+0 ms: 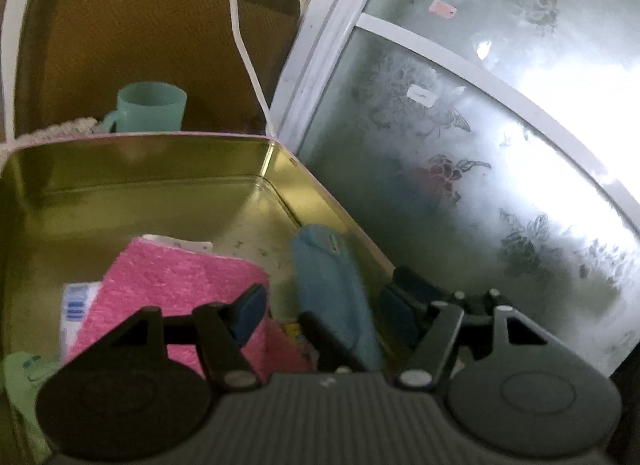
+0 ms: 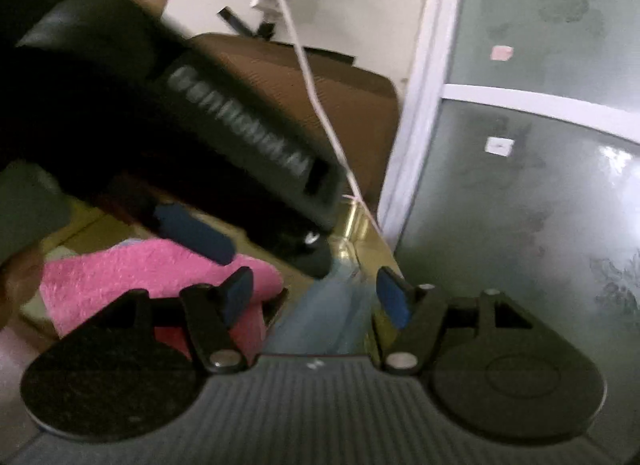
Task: Organize soft objects
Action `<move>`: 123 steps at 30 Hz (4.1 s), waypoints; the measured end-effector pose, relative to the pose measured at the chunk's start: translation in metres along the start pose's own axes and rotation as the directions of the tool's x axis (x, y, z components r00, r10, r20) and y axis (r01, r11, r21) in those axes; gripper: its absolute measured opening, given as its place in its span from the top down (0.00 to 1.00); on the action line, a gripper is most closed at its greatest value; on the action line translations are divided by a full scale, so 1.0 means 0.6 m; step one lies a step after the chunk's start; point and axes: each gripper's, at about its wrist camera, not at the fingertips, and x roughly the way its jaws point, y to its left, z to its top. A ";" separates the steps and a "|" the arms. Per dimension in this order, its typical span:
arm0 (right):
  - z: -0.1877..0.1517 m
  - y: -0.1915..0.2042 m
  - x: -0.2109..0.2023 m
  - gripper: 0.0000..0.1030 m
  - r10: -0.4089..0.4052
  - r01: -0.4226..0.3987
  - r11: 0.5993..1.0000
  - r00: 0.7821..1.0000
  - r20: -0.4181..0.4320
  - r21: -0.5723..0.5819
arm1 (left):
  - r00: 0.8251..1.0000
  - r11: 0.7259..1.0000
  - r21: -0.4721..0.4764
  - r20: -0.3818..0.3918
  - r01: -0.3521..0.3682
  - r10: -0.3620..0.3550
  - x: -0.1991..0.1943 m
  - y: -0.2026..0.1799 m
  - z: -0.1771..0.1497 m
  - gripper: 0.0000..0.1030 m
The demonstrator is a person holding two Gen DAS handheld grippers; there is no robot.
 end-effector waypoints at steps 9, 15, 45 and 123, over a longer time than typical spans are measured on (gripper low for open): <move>0.000 0.011 -0.069 0.31 0.029 -0.043 0.988 0.995 0.093 0.150 | 0.981 0.998 0.036 0.189 -0.055 0.048 -0.186 0.020 -0.045 0.32; 0.014 0.066 -0.131 0.32 0.141 -0.163 0.977 0.979 0.149 0.141 | 0.964 0.988 -0.054 0.216 -0.146 0.154 -0.349 0.123 -0.166 0.31; 0.049 0.453 -0.009 0.75 0.750 -0.650 0.658 0.612 -0.252 0.379 | 0.929 0.824 -0.495 0.084 -0.276 0.361 -0.491 0.423 -0.306 0.54; -0.078 0.083 -0.252 0.18 0.082 -0.160 0.897 0.976 0.201 0.411 | 0.848 0.858 0.005 0.161 -0.513 0.506 -0.369 0.067 -0.211 0.00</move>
